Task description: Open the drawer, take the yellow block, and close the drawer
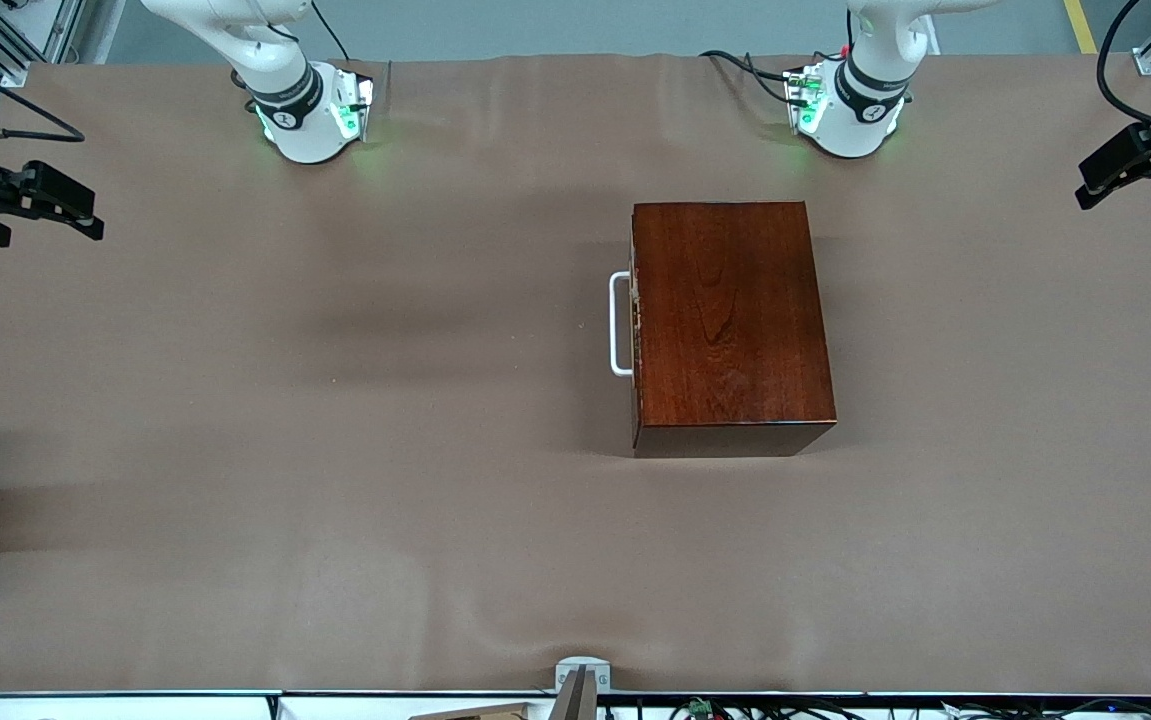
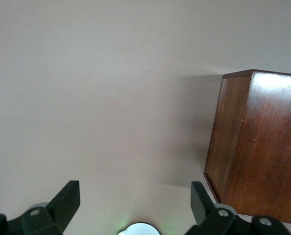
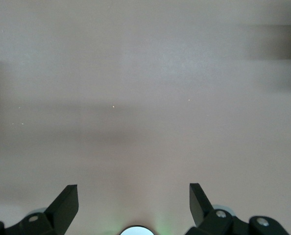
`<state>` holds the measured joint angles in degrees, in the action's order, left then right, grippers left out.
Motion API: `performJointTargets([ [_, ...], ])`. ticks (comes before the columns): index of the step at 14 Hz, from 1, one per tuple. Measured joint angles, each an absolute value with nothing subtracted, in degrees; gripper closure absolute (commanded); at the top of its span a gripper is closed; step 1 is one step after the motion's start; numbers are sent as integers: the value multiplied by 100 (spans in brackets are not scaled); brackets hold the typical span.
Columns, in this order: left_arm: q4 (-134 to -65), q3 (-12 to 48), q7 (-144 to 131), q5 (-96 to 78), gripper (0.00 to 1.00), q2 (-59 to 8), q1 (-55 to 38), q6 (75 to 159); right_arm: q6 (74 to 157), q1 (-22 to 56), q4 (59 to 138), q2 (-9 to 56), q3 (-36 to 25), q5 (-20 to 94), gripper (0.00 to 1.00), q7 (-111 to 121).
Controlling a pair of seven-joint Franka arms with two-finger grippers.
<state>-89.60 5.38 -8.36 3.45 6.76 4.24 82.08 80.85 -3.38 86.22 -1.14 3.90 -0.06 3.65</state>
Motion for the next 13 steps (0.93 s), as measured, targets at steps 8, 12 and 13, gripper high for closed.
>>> performJointTargets([
  [8,-8872,541,-835,345,0,676,424,8202,8085,-339,8622,-113,389,-6,0,365],
  [12,-8863,588,-811,345,0,669,403,8190,8085,-339,8622,-113,389,-6,0,365],
  [13,-8864,613,-808,339,0,659,387,8168,8085,-341,8622,-113,388,-6,0,365],
])
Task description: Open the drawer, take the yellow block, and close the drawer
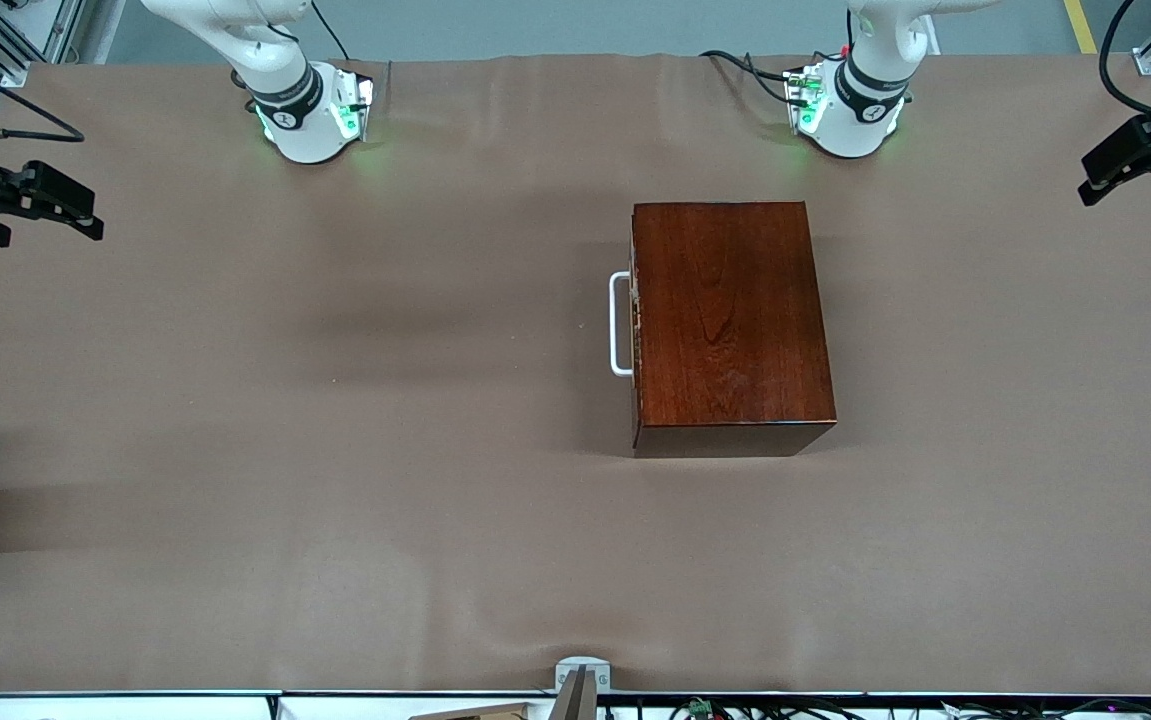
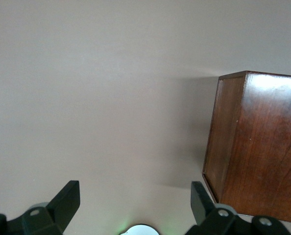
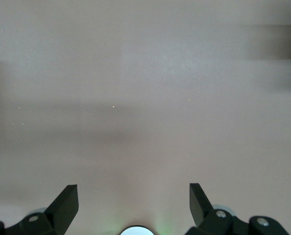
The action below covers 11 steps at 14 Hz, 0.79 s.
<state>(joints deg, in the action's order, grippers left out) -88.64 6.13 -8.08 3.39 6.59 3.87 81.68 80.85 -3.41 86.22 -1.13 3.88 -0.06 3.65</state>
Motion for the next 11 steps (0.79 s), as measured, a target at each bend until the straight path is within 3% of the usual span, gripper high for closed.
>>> performJointTargets([
  [11,-8861,656,-779,206,0,552,295,8097,8085,-359,8622,-112,379,-6,0,365],
])
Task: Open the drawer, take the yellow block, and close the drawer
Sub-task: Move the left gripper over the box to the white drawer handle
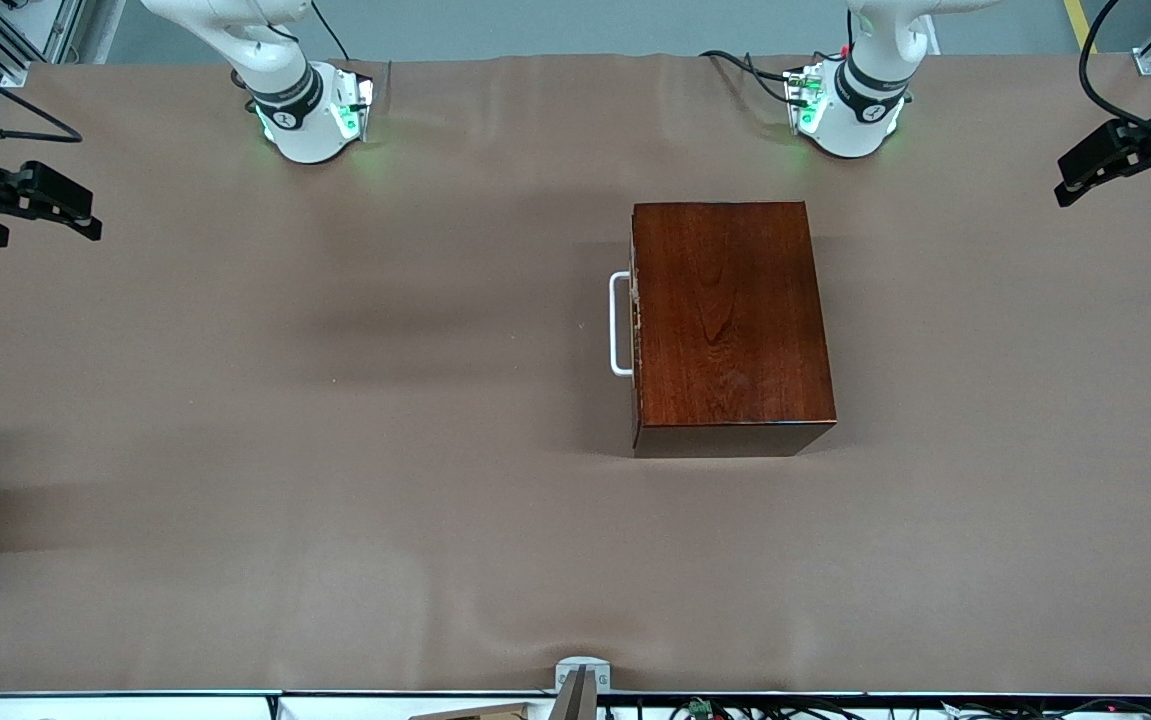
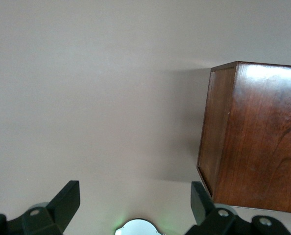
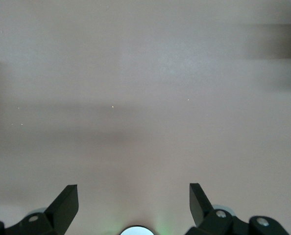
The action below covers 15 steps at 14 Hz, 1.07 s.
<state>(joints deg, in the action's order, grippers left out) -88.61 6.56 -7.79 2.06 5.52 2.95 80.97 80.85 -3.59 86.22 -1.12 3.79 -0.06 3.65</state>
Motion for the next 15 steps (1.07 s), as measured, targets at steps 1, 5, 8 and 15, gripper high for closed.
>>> performJointTargets([
  [1,-8856,674,-779,202,0,498,202,8102,8085,-361,8622,-112,376,-6,0,365],
  [5,-8594,872,-792,195,0,22,-178,8134,8085,-365,8624,-110,373,-6,0,365],
  [8,-8235,1151,-1404,182,0,-499,-600,8200,8085,-367,8625,-109,371,-6,0,365],
  [15,-7499,1194,-3859,351,0,-2158,-2737,9083,8085,-369,8629,-108,369,-6,0,365],
])
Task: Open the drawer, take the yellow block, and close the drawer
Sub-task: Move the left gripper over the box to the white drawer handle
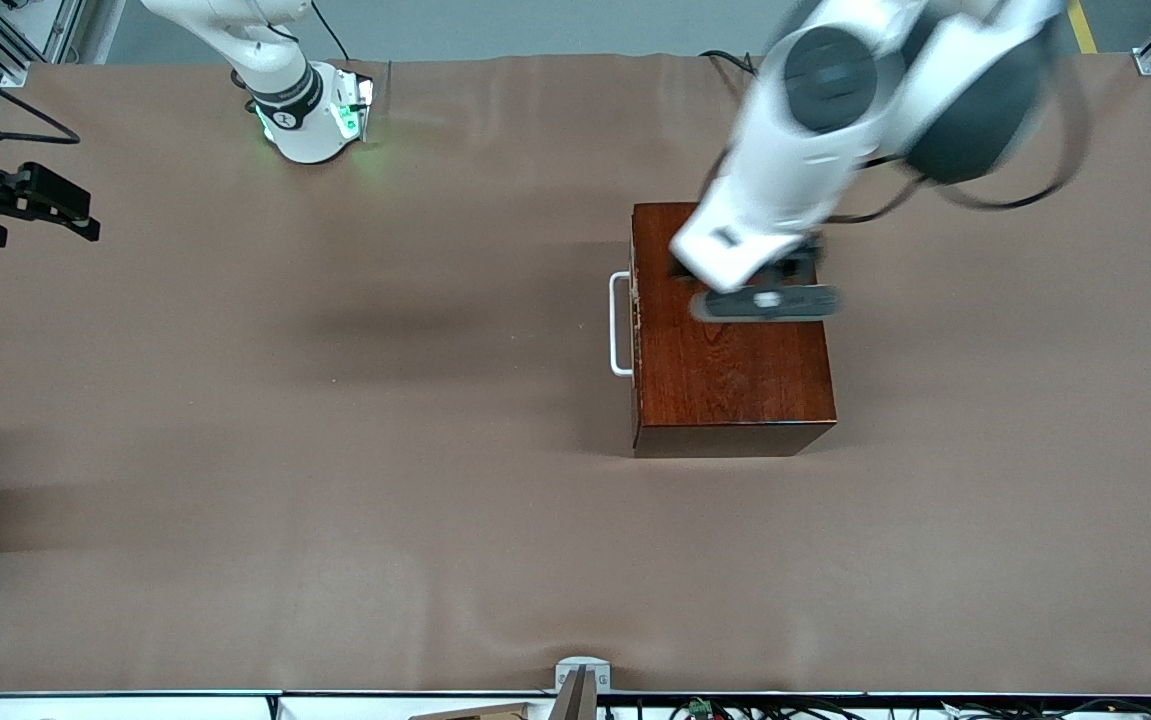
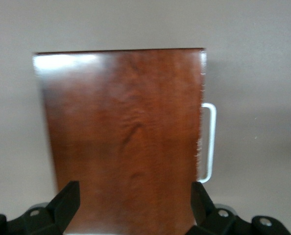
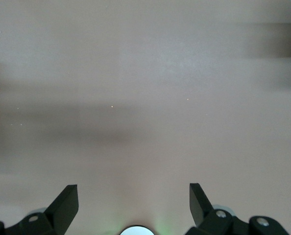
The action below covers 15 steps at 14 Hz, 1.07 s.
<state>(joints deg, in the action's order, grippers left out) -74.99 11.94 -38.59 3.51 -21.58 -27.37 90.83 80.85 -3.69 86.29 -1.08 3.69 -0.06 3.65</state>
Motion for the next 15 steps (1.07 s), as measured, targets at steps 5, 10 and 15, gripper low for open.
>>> performJointTargets([
  [5,-6710,471,-5144,778,0,-3427,-4492,9421,8085,-378,8630,-108,362,-6,0,365],
  [10,-6395,-114,-5448,780,0,-3961,-5255,9681,8085,-379,8629,-108,361,-6,0,365],
  [15,-6407,-141,-5404,953,0,-4502,-5472,9713,8085,-379,8629,-108,361,-6,0,365],
])
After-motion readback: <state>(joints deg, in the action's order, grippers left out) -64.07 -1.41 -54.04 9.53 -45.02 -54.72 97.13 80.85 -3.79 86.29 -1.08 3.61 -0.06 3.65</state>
